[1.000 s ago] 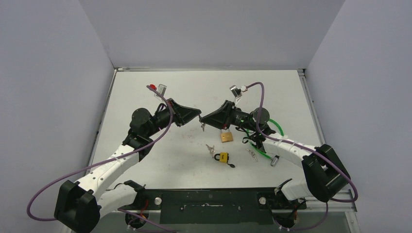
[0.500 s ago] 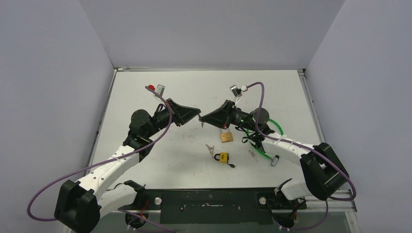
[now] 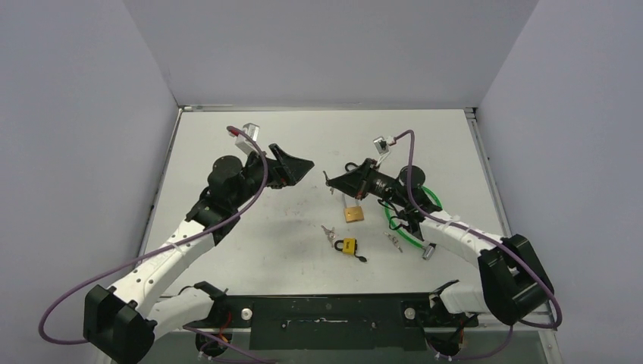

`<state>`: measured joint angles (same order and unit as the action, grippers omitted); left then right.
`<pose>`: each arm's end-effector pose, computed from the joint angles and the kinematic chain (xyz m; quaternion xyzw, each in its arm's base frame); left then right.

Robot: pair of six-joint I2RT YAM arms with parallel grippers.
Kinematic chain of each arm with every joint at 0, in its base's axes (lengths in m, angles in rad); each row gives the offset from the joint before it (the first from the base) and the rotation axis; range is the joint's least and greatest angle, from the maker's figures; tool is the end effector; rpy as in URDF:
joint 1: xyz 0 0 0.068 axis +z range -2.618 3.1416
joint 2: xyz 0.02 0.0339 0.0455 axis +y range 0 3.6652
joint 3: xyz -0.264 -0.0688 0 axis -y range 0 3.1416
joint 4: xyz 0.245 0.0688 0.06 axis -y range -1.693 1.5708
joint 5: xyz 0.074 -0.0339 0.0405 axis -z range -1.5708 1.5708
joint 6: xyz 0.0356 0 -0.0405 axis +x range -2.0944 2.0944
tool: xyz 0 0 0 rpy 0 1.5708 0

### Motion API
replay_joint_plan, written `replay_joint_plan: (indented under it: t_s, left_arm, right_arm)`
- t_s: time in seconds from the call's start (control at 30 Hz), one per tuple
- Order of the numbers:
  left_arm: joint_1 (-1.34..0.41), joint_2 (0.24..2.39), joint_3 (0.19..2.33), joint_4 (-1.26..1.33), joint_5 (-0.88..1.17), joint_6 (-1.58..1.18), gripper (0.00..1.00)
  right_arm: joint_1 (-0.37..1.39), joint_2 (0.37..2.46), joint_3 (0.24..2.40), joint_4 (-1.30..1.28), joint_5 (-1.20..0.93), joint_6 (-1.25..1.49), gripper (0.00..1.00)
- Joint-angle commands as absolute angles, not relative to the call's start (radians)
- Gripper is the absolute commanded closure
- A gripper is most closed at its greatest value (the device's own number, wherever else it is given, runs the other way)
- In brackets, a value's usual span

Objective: Unlock with the key

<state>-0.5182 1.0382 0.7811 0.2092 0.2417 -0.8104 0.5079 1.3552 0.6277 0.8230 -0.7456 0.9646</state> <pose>0.2100 -0.1295 0.3315 -0.0223 0.7230 -0.4910 0.4855 0.2382 0.1602 0.2628 -0.1208 0.6711 0.6443 0.3462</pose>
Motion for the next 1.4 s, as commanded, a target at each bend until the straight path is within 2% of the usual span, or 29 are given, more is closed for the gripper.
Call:
replay_joint_plan:
  t_s: [0.0, 0.23, 0.33, 0.67, 0.83, 1.1, 1.27, 1.37]
  left_arm:
    - [-0.585, 1.111, 0.931, -0.079, 0.016, -0.680, 0.20]
    - [-0.771, 1.389, 1.114, -0.222, -0.171, -0.687, 0.26]
    - [-0.809, 1.508, 1.175, -0.214, -0.176, -0.724, 0.29]
    - [-0.920, 1.853, 1.344, -0.234, -0.234, -0.750, 0.26]
    - [-0.960, 1.960, 1.403, -0.316, -0.336, -0.777, 0.04]
    - [-0.987, 2.097, 1.504, -0.418, -0.414, -0.833, 0.03]
    - [-1.003, 2.157, 1.588, -0.520, -0.465, -0.819, 0.08]
    - [-1.012, 2.173, 1.617, -0.609, -0.487, -0.798, 0.24]
  right_arm:
    - [0.450, 1.213, 0.632, 0.491, -0.580, 0.742, 1.00]
    - [0.323, 1.065, 0.572, 0.151, -0.359, 0.659, 1.00]
    - [0.306, 1.003, 0.519, 0.093, -0.329, 0.660, 1.00]
    - [0.290, 0.844, 0.391, -0.047, -0.257, 0.729, 1.00]
    - [0.285, 0.796, 0.354, -0.071, -0.272, 0.749, 1.00]
    - [0.283, 0.753, 0.326, -0.088, -0.268, 0.762, 1.00]
    - [0.284, 0.750, 0.330, -0.105, -0.259, 0.757, 1.00]
    - [0.284, 0.747, 0.353, -0.136, -0.234, 0.740, 1.00]
